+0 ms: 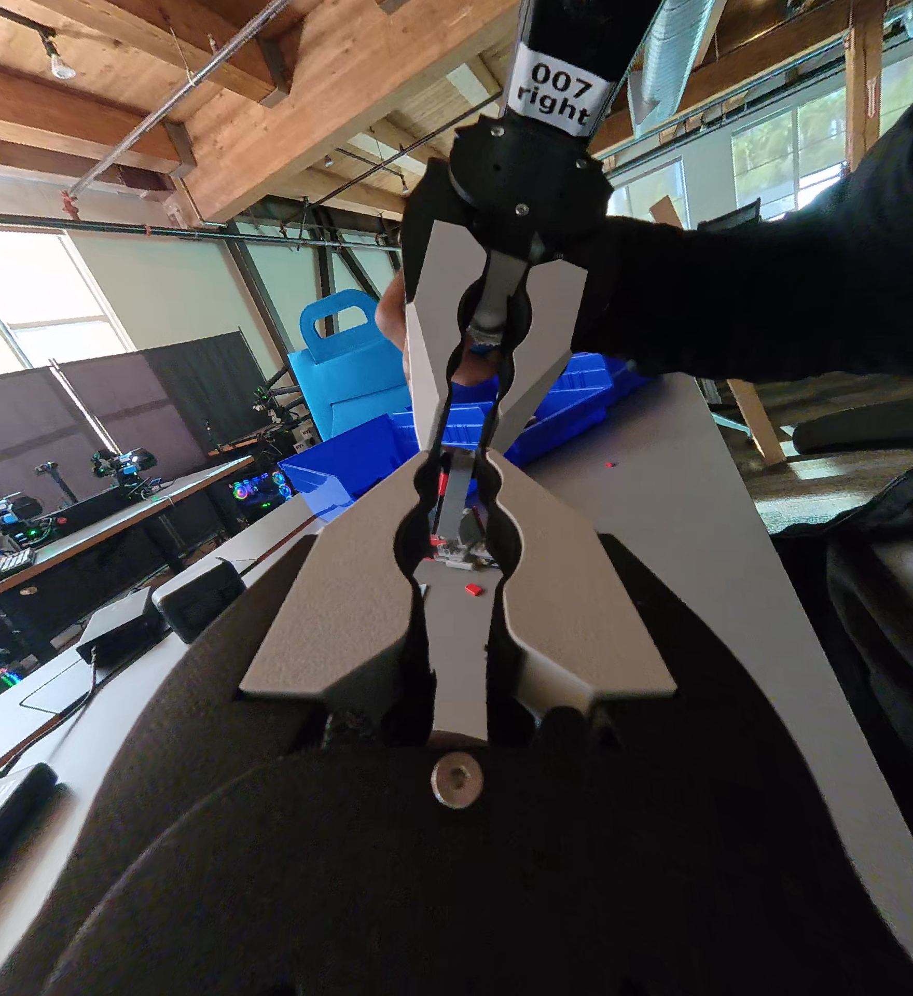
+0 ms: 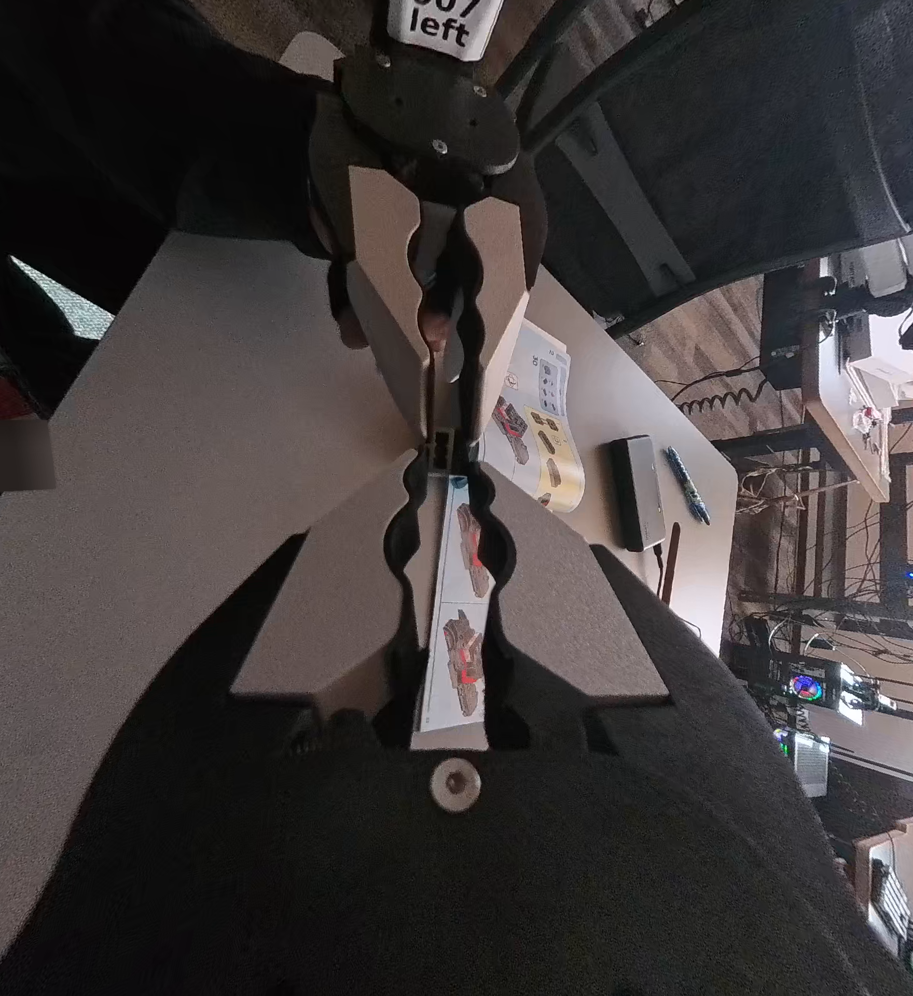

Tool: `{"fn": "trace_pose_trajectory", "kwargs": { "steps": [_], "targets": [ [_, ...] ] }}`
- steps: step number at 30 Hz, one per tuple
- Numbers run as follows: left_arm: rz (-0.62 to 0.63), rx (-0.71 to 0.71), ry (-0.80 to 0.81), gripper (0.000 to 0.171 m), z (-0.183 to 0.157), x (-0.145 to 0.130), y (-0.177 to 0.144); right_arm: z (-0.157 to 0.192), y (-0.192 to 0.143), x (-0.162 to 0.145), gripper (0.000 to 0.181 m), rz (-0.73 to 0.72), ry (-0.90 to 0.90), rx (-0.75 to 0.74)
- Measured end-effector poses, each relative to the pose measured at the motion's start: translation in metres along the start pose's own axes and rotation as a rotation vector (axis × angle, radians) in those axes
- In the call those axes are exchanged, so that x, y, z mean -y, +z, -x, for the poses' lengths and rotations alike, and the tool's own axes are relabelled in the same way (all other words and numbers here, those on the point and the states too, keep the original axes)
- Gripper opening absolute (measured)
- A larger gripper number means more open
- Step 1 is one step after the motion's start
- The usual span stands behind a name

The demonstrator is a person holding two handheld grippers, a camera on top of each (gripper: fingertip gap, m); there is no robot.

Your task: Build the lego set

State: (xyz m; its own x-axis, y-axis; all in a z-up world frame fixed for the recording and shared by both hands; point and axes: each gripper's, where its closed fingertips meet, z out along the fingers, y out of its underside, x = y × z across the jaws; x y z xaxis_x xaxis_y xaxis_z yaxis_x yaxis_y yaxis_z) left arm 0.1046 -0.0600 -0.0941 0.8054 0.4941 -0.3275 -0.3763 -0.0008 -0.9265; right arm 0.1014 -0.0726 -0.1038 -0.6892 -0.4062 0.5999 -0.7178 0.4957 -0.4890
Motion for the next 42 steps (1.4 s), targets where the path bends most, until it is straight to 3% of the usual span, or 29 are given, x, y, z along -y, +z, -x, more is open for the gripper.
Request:
{"fn": "trace_pose_trajectory", "kwargs": {
  "steps": [23,27,29,31,33,36,42],
  "targets": [
    [-0.050,0.071,0.046,0.012,0.012,0.010,-0.003,-0.015,0.000,0.009,0.015,0.021,-0.089,-0.066],
    [-0.122,0.129,-0.178,0.013,0.033,0.015,-0.004,-0.041,-0.004,0.006,0.016,-0.036,-0.178,-0.367],
    [-0.183,0.140,-0.375,0.035,0.048,0.016,-0.009,-0.046,-0.009,0.003,0.015,-0.050,-0.302,-0.517],
    [-0.268,0.143,-0.578,0.042,0.062,0.016,-0.014,-0.046,-0.011,0.000,0.015,-0.049,-0.409,-0.618],
    [-0.361,0.049,-0.771,0.046,0.064,0.019,-0.016,-0.047,-0.011,-0.001,0.015,-0.038,-0.480,-0.686],
    [-0.404,-0.028,-1.002,0.046,0.067,0.007,-0.012,-0.050,-0.013,0.005,0.015,-0.048,-0.534,-0.745],
    [-0.410,-0.124,-1.232,0.041,0.064,-0.002,-0.003,-0.054,-0.008,0.005,0.015,0.017,-0.664,-0.802]
  ]
}}
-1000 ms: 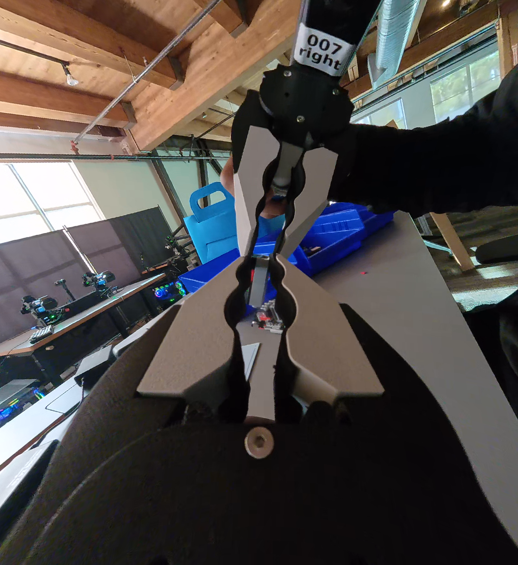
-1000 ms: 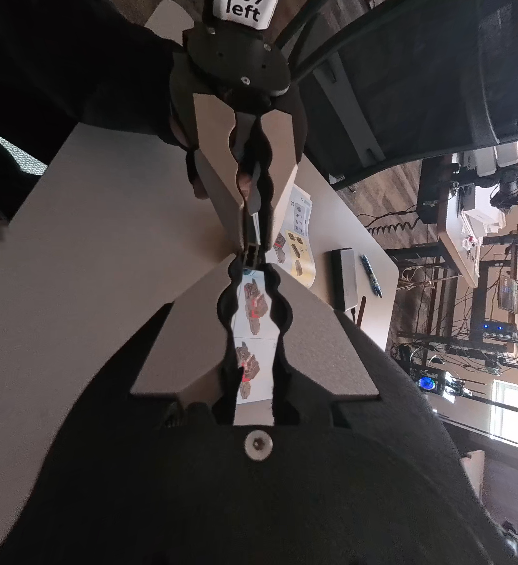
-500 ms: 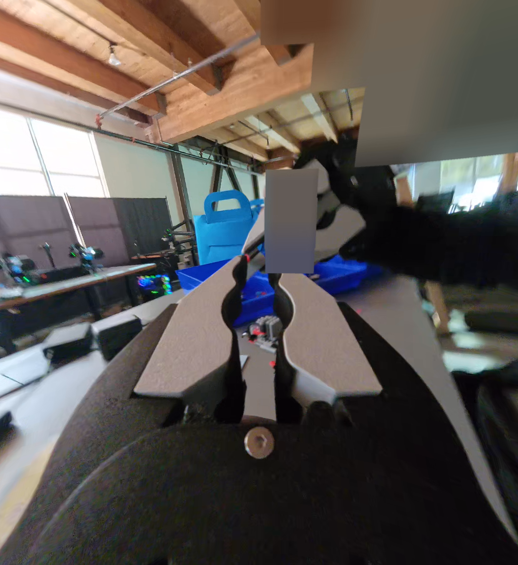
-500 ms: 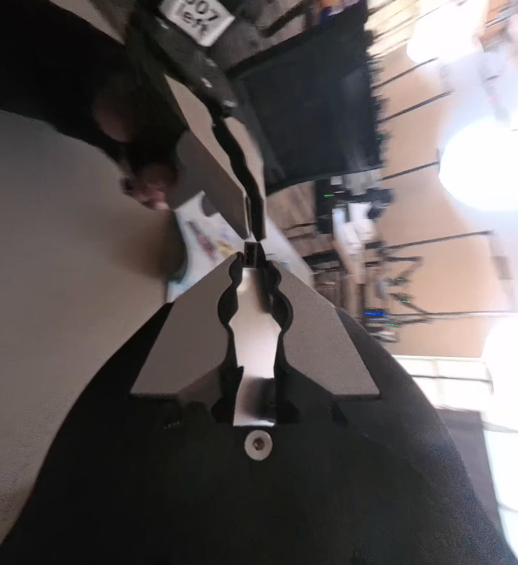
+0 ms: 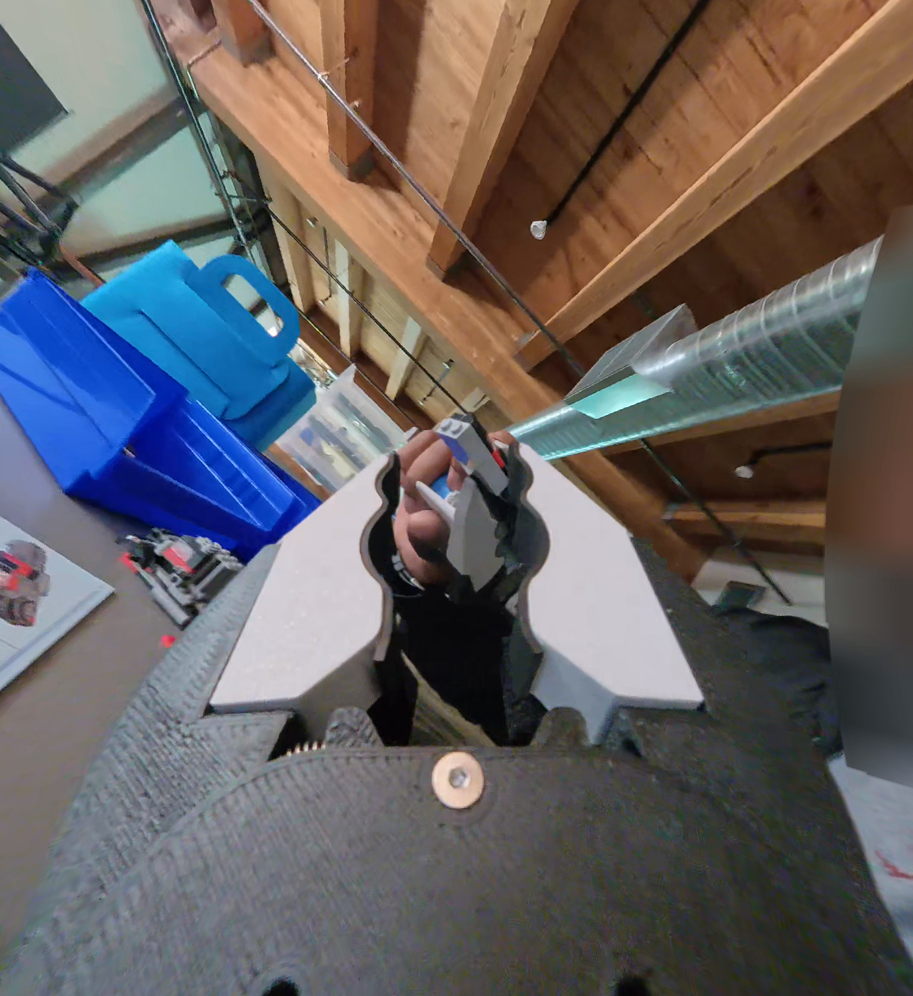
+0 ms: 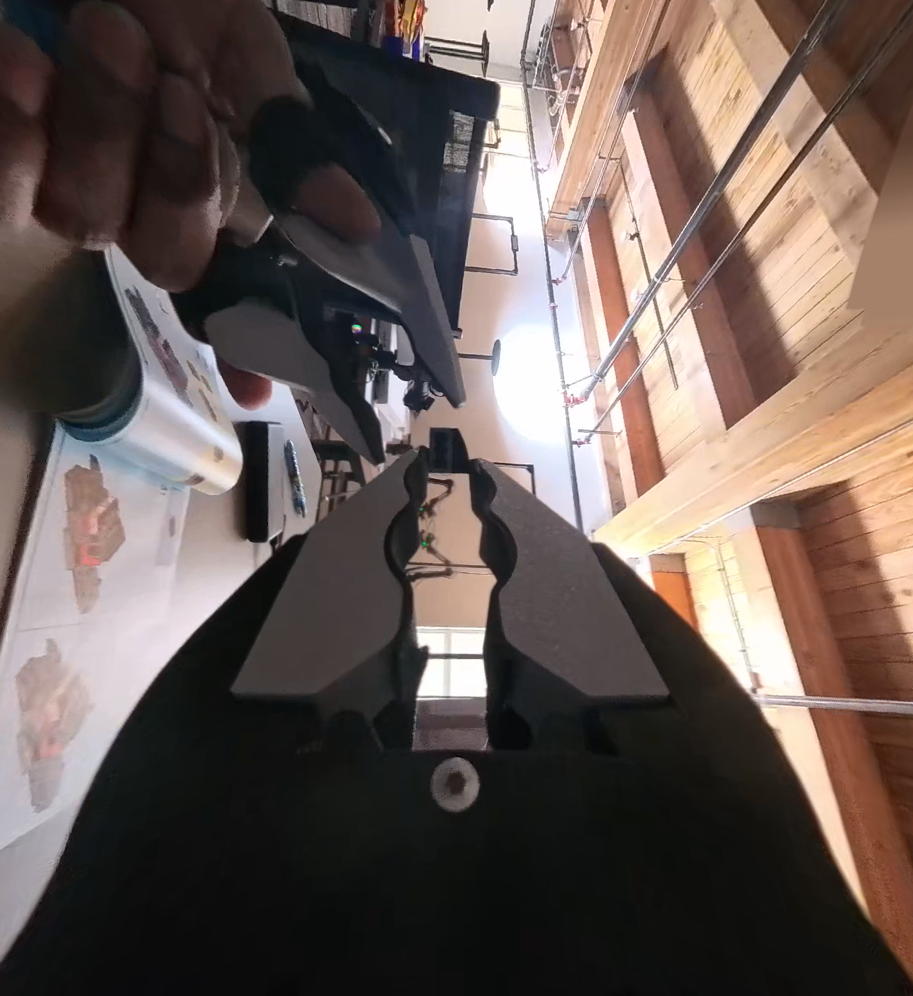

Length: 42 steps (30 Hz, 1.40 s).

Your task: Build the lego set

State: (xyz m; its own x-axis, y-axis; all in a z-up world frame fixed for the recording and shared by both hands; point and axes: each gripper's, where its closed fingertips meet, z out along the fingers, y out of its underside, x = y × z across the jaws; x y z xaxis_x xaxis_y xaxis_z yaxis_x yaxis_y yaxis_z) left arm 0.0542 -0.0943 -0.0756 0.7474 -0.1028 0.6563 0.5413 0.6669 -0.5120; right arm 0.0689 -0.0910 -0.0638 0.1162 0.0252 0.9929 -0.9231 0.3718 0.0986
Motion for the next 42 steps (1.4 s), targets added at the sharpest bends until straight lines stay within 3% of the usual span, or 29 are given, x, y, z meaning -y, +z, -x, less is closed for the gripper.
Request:
{"fn": "trace_pose_trajectory", "kwargs": {
  "steps": [11,23,26,28,35,39,42],
  "targets": [
    [-0.018,-0.074,-0.113,0.015,-0.004,-0.004,0.005,0.008,0.008,-0.001,0.016,0.012,-0.178,-0.007],
    [-0.031,-0.028,-0.087,0.015,0.003,-0.002,0.003,0.012,0.011,-0.005,0.016,0.023,-0.216,-0.013],
    [-0.041,-0.006,-0.106,0.029,0.008,0.002,-0.001,0.015,0.011,-0.005,0.016,0.020,-0.238,-0.009],
    [-0.033,-0.009,-0.108,0.030,0.008,0.002,-0.003,0.016,0.011,-0.004,0.016,0.020,-0.265,-0.010],
    [-0.035,-0.012,-0.118,0.016,0.007,-0.001,0.000,0.019,0.014,-0.003,0.016,0.016,-0.325,-0.002],
    [-0.042,0.014,-0.092,0.015,0.011,0.000,-0.001,0.020,0.015,-0.006,0.016,0.026,-0.253,0.008],
    [-0.059,0.013,-0.060,0.015,0.010,0.003,0.000,0.016,0.014,-0.011,0.022,0.060,-0.065,-0.008]
  ]
}}
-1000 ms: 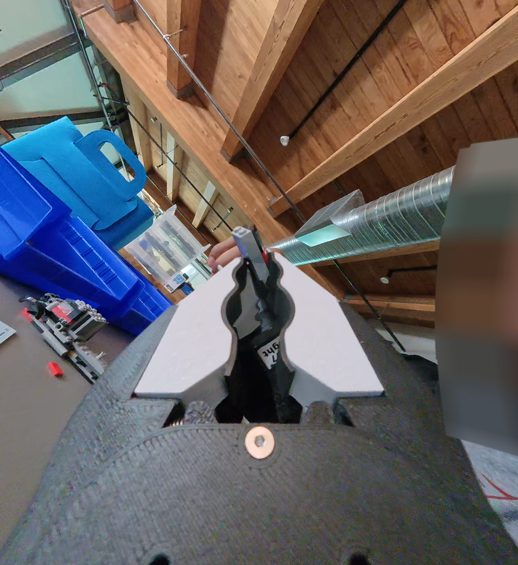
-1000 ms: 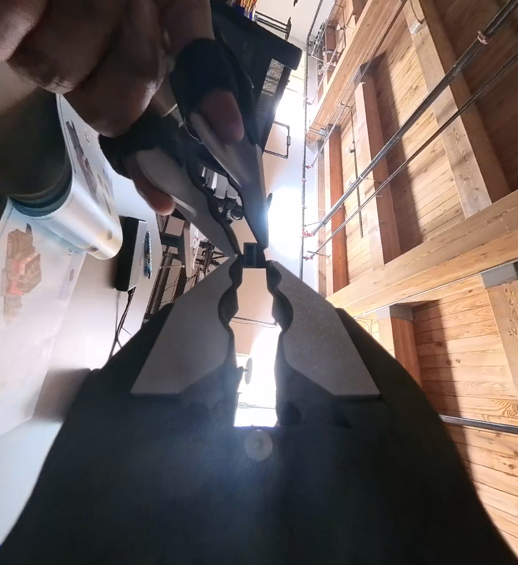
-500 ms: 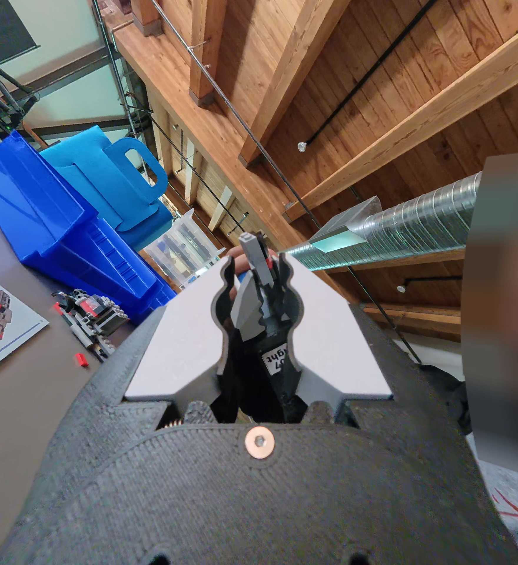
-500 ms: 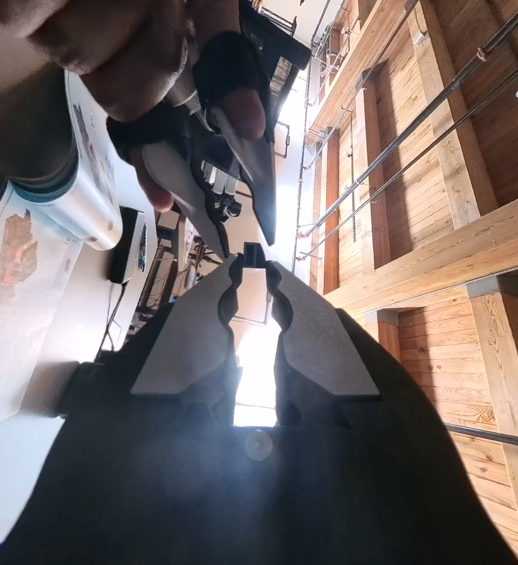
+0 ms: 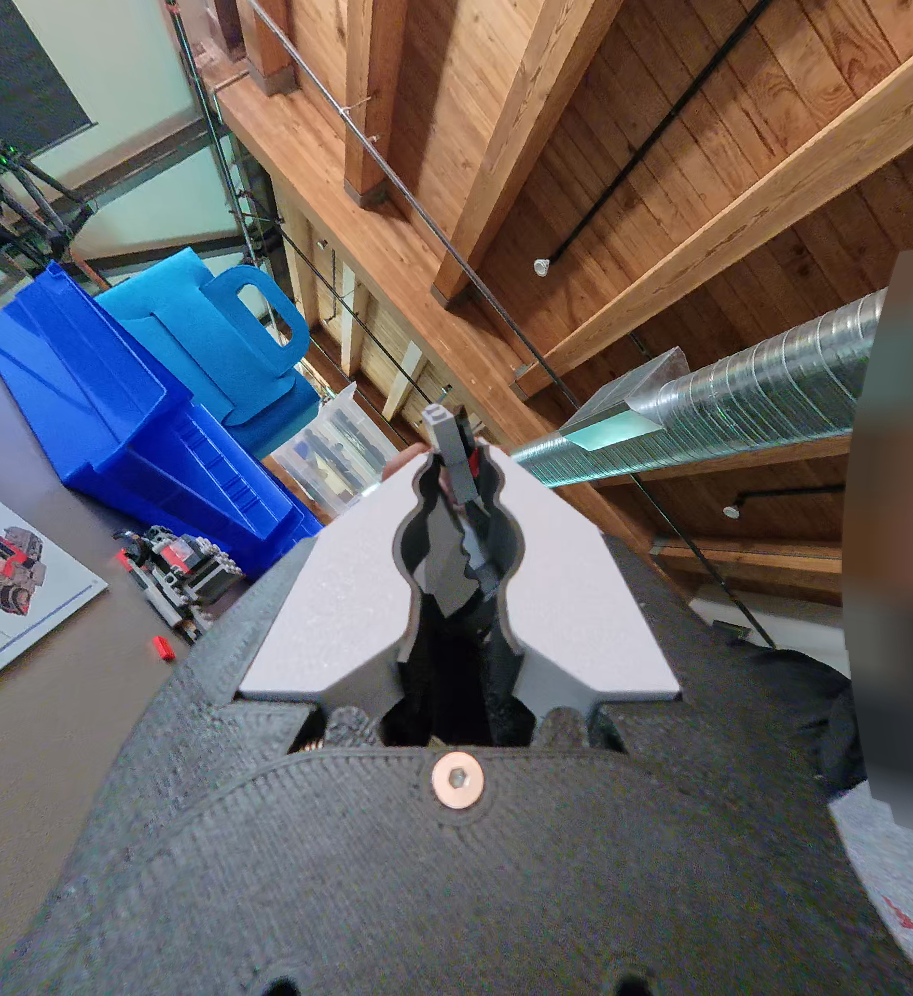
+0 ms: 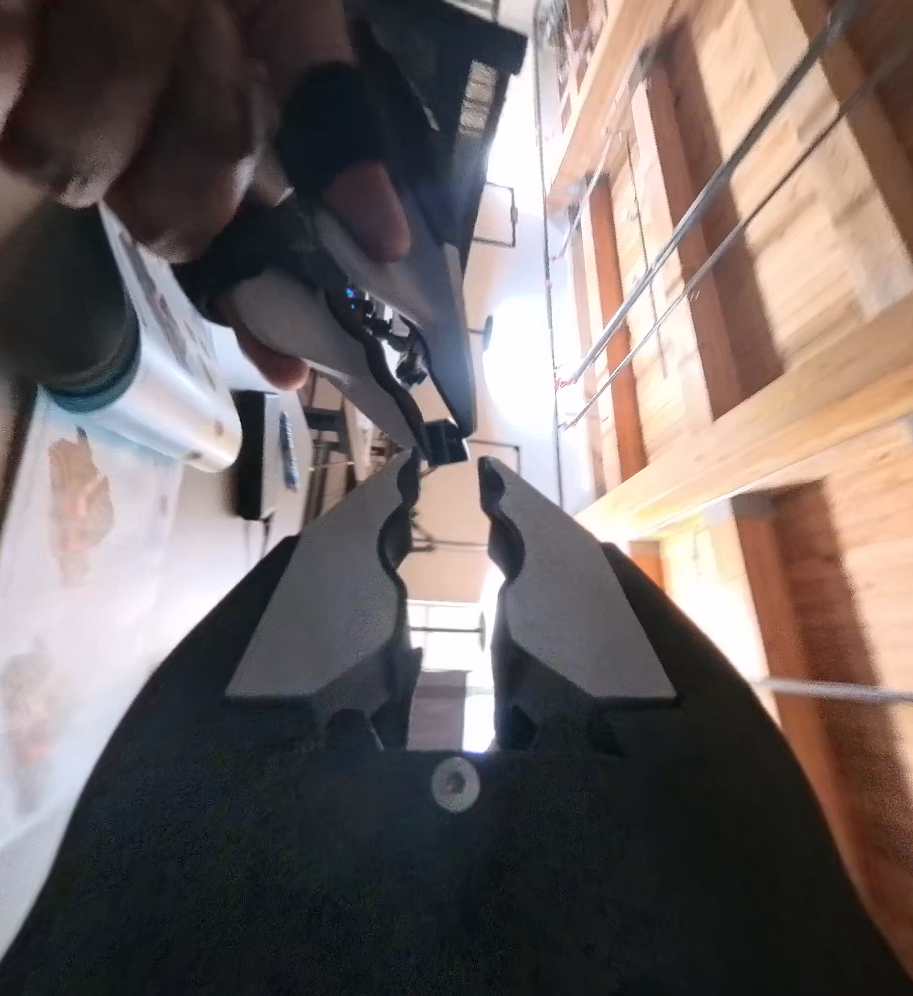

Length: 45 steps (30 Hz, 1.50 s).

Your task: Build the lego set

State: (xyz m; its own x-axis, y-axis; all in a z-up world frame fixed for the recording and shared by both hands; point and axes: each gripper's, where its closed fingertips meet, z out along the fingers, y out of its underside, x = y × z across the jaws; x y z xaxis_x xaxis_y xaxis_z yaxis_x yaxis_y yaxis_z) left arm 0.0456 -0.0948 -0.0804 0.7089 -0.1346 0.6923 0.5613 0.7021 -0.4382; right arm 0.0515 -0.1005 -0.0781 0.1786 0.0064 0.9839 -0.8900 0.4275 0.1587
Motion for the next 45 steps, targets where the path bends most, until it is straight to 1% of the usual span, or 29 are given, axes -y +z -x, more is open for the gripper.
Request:
{"fn": "trace_pose_trajectory", "kwargs": {
  "steps": [1,3,4,6,8,10,12,14,17,24,29,38,41,45],
  "targets": [
    [-0.009,0.000,0.014,0.015,-0.001,0.002,-0.001,0.000,0.000,-0.004,0.028,0.022,0.085,0.005],
    [-0.025,0.010,0.072,0.015,-0.002,0.006,-0.003,0.002,-0.003,-0.009,0.033,0.061,0.291,0.027],
    [-0.032,0.015,0.126,0.015,-0.005,0.009,-0.004,0.005,-0.005,-0.010,0.037,0.076,0.441,0.052],
    [-0.039,0.019,0.273,0.015,-0.014,0.013,-0.006,0.009,-0.009,-0.002,0.039,0.062,0.834,0.127],
    [-0.040,0.002,0.421,0.015,-0.027,0.013,-0.006,0.003,-0.011,0.015,0.040,-0.025,1.237,0.183],
    [-0.029,-0.030,0.536,0.015,-0.040,0.009,-0.005,-0.010,-0.013,0.027,0.040,-0.132,1.522,0.210],
    [-0.019,-0.060,0.621,0.015,-0.050,0.005,-0.005,-0.025,-0.015,0.030,0.039,-0.224,1.703,0.202],
    [-0.004,-0.091,0.682,0.015,-0.059,-0.001,-0.005,-0.036,-0.018,0.030,0.036,-0.301,1.821,0.197],
    [0.017,-0.123,0.745,0.015,-0.066,-0.008,-0.005,-0.045,-0.022,0.034,0.028,-0.387,1.892,0.200],
    [0.026,-0.191,0.776,0.015,-0.076,-0.015,-0.005,-0.046,-0.024,0.044,0.023,-0.444,1.907,0.233],
    [0.020,-0.237,0.770,0.015,-0.081,-0.018,-0.006,-0.048,-0.025,0.047,0.014,-0.489,1.934,0.227],
    [0.017,-0.272,0.733,0.015,-0.083,-0.017,-0.009,-0.046,-0.022,0.051,0.019,-0.488,1.943,0.251],
    [0.028,-0.271,0.709,0.015,-0.081,-0.018,-0.008,-0.045,-0.022,0.052,0.015,-0.491,1.939,0.250],
    [0.032,-0.268,0.675,0.015,-0.079,-0.017,-0.008,-0.044,-0.021,0.051,0.015,-0.460,1.911,0.219]
  ]
}}
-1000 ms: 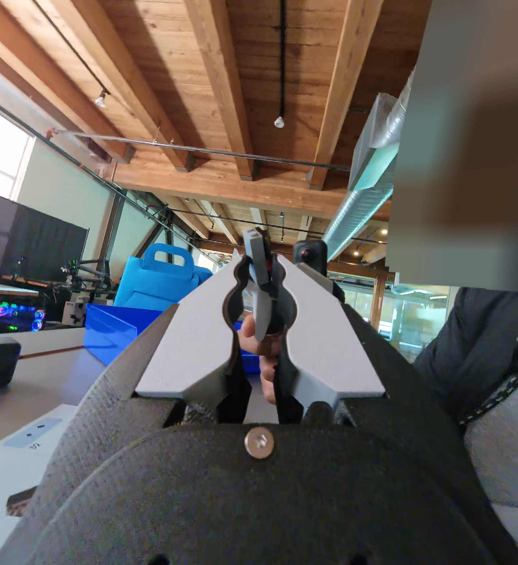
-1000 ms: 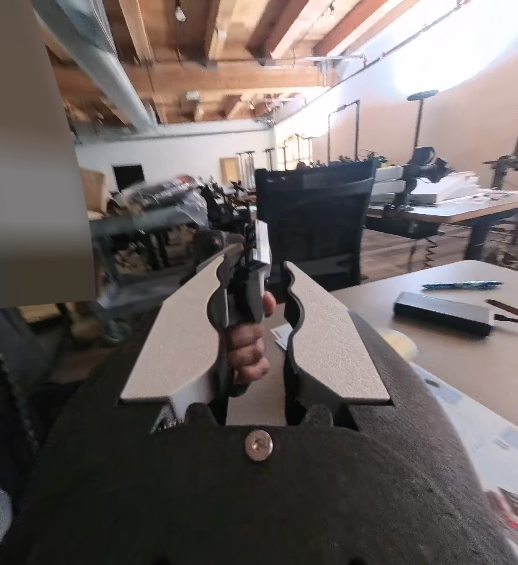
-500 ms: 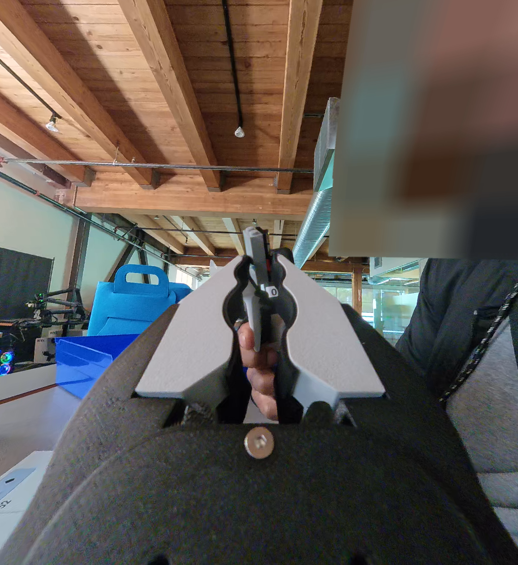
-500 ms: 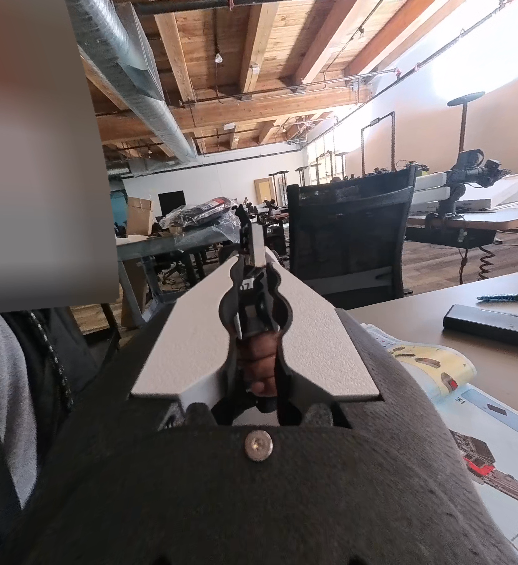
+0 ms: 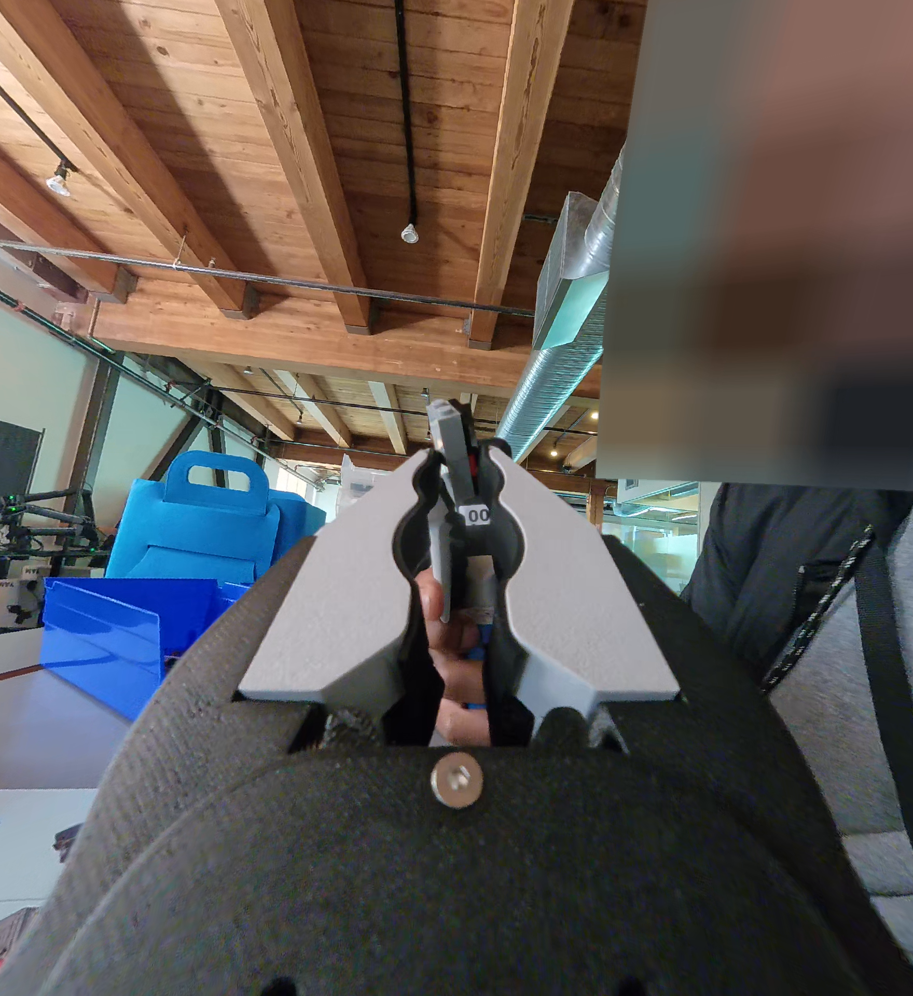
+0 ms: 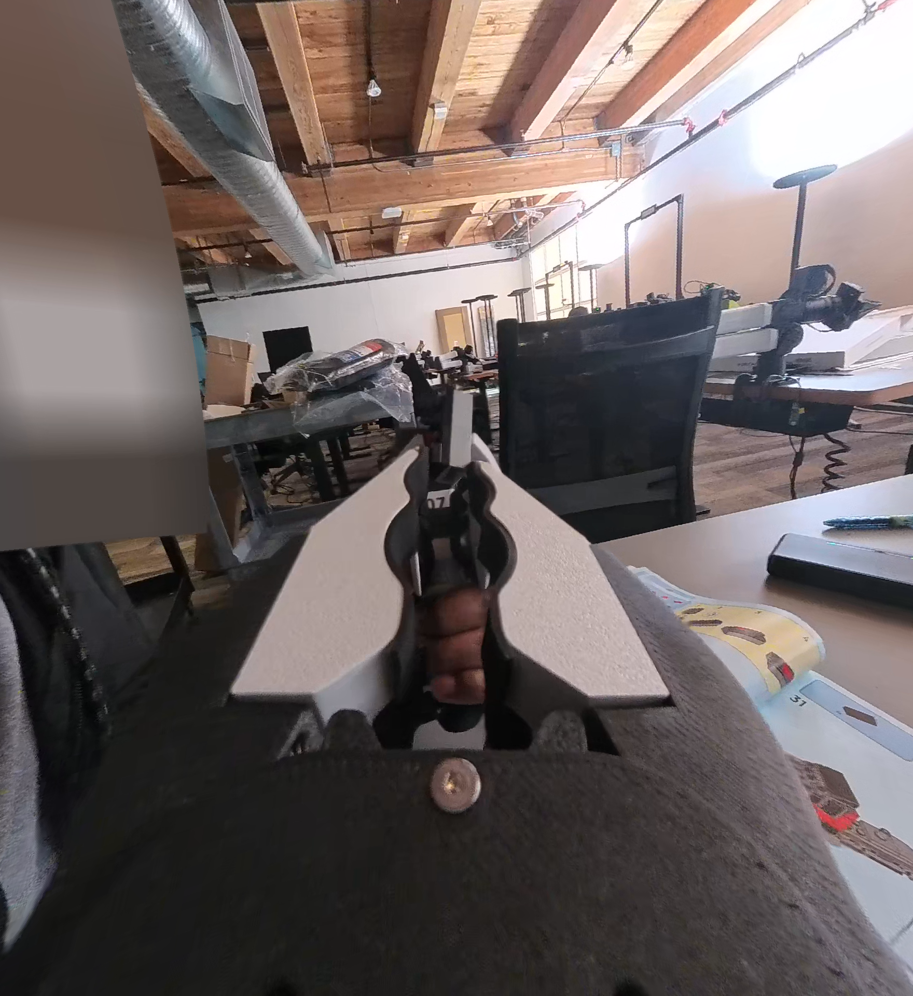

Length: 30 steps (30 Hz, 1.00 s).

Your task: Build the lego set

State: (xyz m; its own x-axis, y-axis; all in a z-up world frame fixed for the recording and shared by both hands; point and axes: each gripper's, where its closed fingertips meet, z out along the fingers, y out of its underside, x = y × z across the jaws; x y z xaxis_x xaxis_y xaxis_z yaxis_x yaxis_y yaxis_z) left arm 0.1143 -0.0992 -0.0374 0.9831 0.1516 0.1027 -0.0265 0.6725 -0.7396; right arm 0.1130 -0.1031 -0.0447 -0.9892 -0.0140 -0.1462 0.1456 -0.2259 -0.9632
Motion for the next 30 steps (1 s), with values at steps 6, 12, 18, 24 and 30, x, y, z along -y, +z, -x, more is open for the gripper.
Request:
{"fn": "trace_pose_trajectory", "kwargs": {
  "steps": [6,12,18,24,30],
  "targets": [
    [0.010,0.005,-0.029,0.015,0.002,0.000,-0.003,-0.001,0.003,-0.005,0.016,0.038,-0.042,-0.025],
    [0.030,0.162,-0.076,0.014,0.027,0.009,-0.027,-0.019,0.003,-0.019,0.023,0.085,0.026,-0.097],
    [-0.142,0.491,-0.193,0.014,0.068,0.068,-0.122,-0.039,-0.005,-0.077,0.027,0.238,0.112,-0.140],
    [-0.159,0.601,-0.338,0.014,0.087,0.061,-0.149,-0.065,-0.016,-0.124,0.026,0.406,0.048,-0.279],
    [-0.149,0.609,-0.436,0.014,0.099,0.043,-0.146,-0.076,-0.019,-0.125,0.024,0.399,0.096,-0.316]
  ]
}}
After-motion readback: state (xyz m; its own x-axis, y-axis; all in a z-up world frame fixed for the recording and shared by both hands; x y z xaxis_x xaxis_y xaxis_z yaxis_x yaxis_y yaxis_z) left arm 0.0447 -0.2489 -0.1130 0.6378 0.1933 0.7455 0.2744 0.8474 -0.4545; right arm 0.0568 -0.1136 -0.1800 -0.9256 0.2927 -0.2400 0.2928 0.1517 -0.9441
